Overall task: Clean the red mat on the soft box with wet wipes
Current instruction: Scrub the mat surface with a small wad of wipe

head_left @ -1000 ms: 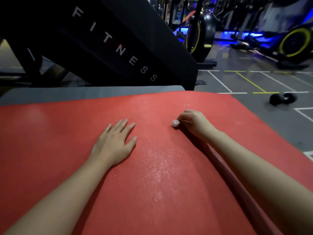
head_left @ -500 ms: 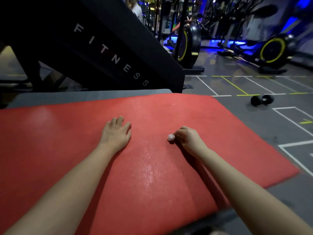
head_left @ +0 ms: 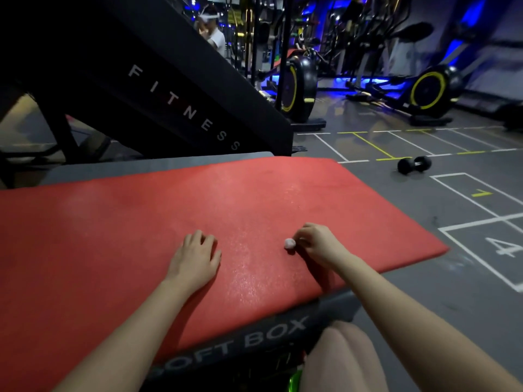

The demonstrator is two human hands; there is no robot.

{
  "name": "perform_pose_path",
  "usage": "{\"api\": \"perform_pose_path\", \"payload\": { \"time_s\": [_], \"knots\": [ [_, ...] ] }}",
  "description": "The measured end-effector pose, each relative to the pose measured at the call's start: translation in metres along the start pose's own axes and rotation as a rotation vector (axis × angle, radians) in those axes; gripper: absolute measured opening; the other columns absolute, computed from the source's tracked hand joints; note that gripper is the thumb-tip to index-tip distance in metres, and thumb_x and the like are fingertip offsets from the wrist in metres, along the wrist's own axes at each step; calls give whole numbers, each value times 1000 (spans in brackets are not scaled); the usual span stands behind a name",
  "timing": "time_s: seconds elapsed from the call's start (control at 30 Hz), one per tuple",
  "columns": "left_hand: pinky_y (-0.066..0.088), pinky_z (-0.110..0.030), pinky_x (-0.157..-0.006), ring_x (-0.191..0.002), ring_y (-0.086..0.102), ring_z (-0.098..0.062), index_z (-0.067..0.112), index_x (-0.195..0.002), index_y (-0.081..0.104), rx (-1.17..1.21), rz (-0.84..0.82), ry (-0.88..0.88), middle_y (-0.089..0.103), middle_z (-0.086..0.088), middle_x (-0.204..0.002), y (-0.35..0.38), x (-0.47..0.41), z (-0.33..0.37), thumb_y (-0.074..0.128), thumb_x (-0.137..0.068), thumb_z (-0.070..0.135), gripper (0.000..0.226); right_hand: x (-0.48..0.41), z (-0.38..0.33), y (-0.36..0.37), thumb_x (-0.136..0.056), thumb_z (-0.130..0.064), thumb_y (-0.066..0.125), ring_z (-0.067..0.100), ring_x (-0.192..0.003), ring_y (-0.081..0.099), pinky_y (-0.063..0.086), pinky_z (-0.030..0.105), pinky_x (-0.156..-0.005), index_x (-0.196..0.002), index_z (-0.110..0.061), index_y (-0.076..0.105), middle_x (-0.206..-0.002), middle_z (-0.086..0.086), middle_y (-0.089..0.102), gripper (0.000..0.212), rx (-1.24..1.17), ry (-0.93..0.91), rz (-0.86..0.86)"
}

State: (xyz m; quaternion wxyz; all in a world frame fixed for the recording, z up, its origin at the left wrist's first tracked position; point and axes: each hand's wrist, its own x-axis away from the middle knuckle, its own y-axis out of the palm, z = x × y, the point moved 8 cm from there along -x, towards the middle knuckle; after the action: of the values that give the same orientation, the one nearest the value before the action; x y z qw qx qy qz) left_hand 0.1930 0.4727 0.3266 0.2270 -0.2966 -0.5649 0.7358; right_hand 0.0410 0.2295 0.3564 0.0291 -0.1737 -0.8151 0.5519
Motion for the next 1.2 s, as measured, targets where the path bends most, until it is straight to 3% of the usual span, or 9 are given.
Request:
{"api": "perform_pose_path", "payload": {
  "time_s": [0.13, 0.27, 0.37, 0.47, 0.57, 0.63, 0.73, 0.83, 1.2],
  "knots": [
    [45, -42, -100, -117, 51, -28, 20, -134, 58, -12, -14, 37, 53, -6, -126, -6, 27, 0, 49, -101, 46, 44, 14, -6, 4, -85, -11, 68, 25, -86, 62, 40, 27, -71, -91, -16, 76, -90, 5, 61, 11, -47, 105, 45],
    [41, -38, -109, -129, 45, -21, 29, -141, 51, 22, -91, 132, 48, 2, -138, -13, 73, 0, 26, -84, 84, 83, 62, -8, 7, -86, -18, 72, 22, -81, 61, 39, 26, -69, -85, -17, 75, -82, -2, 57, 3, -96, 86, 106],
    [11, -42, -127, -156, 13, -19, 36, -161, 21, -49, -200, 170, 18, 3, -168, -3, 111, -2, 13, -71, 102, 111, 75, -10, 11, -87, -19, 72, 25, -81, 58, 35, 27, -68, -83, -15, 71, -79, -5, 52, 6, -76, 77, 143],
    [-2, -45, -128, -157, -9, -17, 35, -163, -2, -157, -232, 187, -6, 5, -171, 5, 129, -5, 16, -65, 106, 122, 82, -16, 13, -88, -18, 71, 30, -78, 58, 33, 28, -66, -81, -11, 71, -78, -2, 52, 10, -75, 35, 194],
    [0, -52, -127, -157, -12, -27, 27, -161, -15, -307, -267, 201, -12, -3, -171, 12, 130, -3, 44, -84, 83, 112, 98, -29, 20, -94, -19, 64, 31, -81, 54, 41, 35, -74, -87, -16, 71, -84, -3, 51, 10, -53, -36, 230],
    [4, -58, -125, -157, -10, -33, 24, -160, -19, -369, -286, 227, -12, -7, -171, 16, 130, 0, 53, -94, 64, 105, 109, -37, 29, -93, -12, 59, 35, -94, 53, 43, 39, -88, -108, -15, 69, -101, 5, 56, 18, -5, -54, 208],
    [12, -61, -124, -156, -1, -39, 29, -157, -23, -379, -291, 285, -5, -11, -171, 14, 135, 8, 40, -105, 53, 85, 125, -37, 46, -87, -15, 57, 31, -139, 31, 22, 31, -117, -151, -12, 33, -151, 10, 34, 69, 108, -1, -28],
    [17, -61, -122, -156, 6, -42, 33, -157, -20, -356, -245, 333, 1, -12, -171, 3, 140, 16, 37, -109, 23, 75, 137, -35, 43, -85, -23, 62, 24, -149, 15, 14, 33, -122, -157, -17, 10, -163, 4, 13, 89, 314, -41, -68],
    [36, -60, -113, -150, 30, -41, 38, -161, 8, -312, -113, 384, 27, -9, -167, -39, 181, -42, 45, -100, 2, 80, 132, -103, 60, -95, 5, 39, 31, -150, 12, 11, 40, -122, -156, -9, 7, -163, 13, 9, 71, 382, -121, -94]
  ]
}}
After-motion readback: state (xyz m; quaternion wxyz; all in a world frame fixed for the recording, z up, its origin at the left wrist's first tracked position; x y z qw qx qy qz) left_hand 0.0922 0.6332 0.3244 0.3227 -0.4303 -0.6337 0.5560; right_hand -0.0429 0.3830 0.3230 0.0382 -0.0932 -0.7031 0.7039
